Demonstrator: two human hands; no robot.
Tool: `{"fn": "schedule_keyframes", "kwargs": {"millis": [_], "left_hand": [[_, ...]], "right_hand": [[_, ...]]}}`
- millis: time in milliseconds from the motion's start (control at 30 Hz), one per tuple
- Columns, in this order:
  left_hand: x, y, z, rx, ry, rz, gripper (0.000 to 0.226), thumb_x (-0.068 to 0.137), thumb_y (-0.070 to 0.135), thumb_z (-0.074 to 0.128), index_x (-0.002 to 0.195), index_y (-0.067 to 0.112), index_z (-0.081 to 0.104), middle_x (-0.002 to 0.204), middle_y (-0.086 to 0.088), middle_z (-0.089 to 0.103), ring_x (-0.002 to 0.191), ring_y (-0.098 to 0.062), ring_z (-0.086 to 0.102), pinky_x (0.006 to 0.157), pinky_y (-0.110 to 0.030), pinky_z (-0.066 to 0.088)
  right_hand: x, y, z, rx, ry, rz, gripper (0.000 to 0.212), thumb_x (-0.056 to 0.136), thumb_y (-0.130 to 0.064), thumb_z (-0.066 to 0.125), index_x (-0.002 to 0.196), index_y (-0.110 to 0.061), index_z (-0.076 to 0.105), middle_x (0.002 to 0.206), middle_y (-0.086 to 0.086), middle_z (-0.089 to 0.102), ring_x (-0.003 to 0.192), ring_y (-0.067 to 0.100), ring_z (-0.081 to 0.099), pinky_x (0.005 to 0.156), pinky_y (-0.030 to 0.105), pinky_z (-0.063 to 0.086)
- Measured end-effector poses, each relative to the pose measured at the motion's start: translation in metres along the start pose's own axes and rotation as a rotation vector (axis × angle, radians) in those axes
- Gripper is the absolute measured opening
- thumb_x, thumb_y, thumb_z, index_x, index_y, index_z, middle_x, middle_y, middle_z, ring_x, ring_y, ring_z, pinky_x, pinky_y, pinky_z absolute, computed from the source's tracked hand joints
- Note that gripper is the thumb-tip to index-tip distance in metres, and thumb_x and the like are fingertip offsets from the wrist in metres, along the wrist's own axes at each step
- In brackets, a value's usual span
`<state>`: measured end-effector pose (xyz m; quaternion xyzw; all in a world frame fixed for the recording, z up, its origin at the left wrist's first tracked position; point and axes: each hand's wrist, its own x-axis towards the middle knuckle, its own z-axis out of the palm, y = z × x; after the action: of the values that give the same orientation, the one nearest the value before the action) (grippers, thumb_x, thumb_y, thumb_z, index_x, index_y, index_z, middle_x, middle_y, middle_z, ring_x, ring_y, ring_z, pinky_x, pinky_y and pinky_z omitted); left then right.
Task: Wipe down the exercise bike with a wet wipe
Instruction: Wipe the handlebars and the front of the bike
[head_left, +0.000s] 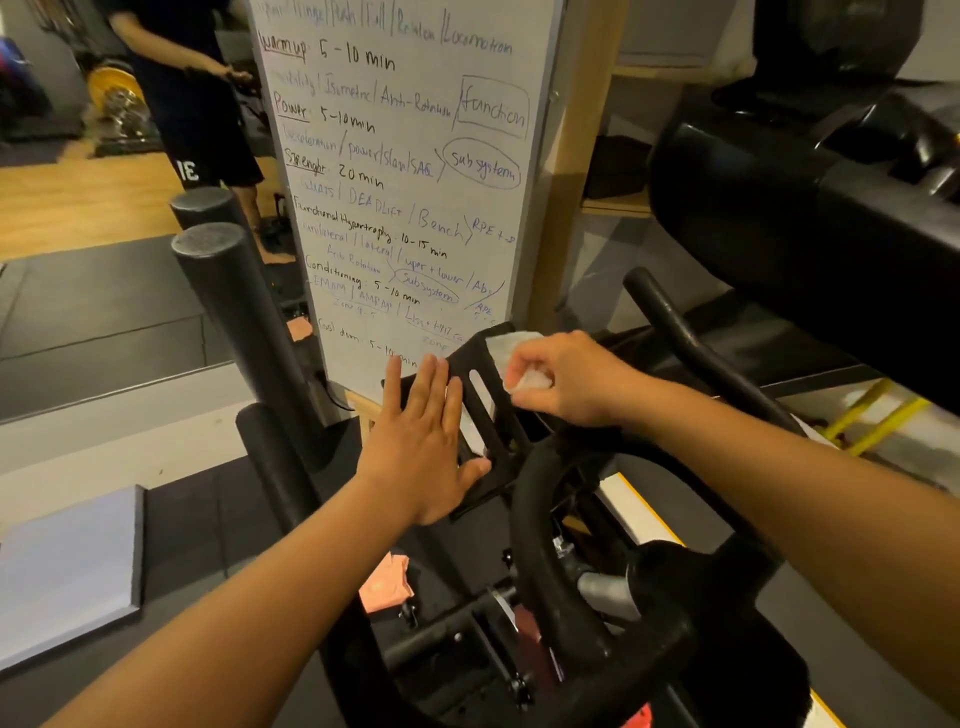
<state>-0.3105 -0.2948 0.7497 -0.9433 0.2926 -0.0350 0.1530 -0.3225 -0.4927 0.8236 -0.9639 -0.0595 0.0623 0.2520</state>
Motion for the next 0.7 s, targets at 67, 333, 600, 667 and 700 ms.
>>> {"fn": "schedule_keyframes", "kwargs": {"millis": [67, 333, 600, 667, 700], "left_hand": [[-0.004, 0.001, 0.000, -0.002, -0.017, -0.001, 0.091, 0.092, 0.073, 0.003, 0.153, 0.008, -0.014, 0.162, -0.018, -0.018, 0.146, -0.034, -0.028, 0.114, -0.062, -0.012], [-0.033, -0.012, -0.001, -0.040, -0.016, -0.062, 0.098, 0.088, 0.076, -0.001, 0.150, 0.003, -0.019, 0.158, -0.020, -0.028, 0.142, -0.033, -0.037, 0.114, -0.064, -0.014], [-0.057, -0.021, 0.003, -0.052, -0.052, -0.142, 0.118, 0.078, 0.088, 0.004, 0.147, -0.002, -0.027, 0.153, -0.025, -0.035, 0.141, -0.038, -0.035, 0.114, -0.066, -0.010], [-0.058, -0.021, 0.002, -0.031, -0.066, -0.191, 0.126, 0.072, 0.093, 0.005, 0.144, -0.004, -0.030, 0.152, -0.027, -0.034, 0.141, -0.040, -0.035, 0.112, -0.068, -0.010], [-0.058, -0.021, 0.003, -0.029, -0.071, -0.198, 0.128, 0.070, 0.095, 0.007, 0.144, -0.004, -0.030, 0.152, -0.027, -0.034, 0.141, -0.041, -0.035, 0.112, -0.069, -0.010]], "right_hand": [[-0.007, -0.009, -0.007, -0.129, -0.138, 0.004, 0.009, 0.085, -0.025, 0.072, 0.091, -0.030, 0.067, 0.094, -0.010, 0.059, 0.087, 0.009, 0.058, 0.072, 0.020, 0.048], [0.019, -0.015, 0.005, -0.062, 0.159, -0.055, 0.009, 0.092, -0.031, 0.064, 0.094, -0.023, 0.062, 0.102, -0.004, 0.055, 0.095, 0.016, 0.053, 0.079, 0.026, 0.038], [0.009, -0.064, 0.026, -0.211, -0.149, -0.113, 0.015, 0.093, -0.033, 0.058, 0.105, -0.024, 0.061, 0.100, -0.006, 0.053, 0.102, 0.018, 0.049, 0.078, 0.028, 0.037], [0.025, -0.076, 0.050, 0.035, -0.004, -0.073, 0.017, 0.094, -0.022, 0.055, 0.111, -0.017, 0.060, 0.099, -0.005, 0.055, 0.102, 0.019, 0.054, 0.077, 0.025, 0.039], [0.029, -0.081, 0.063, 0.123, 0.002, -0.025, 0.018, 0.095, -0.018, 0.052, 0.112, -0.015, 0.058, 0.099, -0.003, 0.056, 0.098, 0.019, 0.056, 0.075, 0.025, 0.041]]}}
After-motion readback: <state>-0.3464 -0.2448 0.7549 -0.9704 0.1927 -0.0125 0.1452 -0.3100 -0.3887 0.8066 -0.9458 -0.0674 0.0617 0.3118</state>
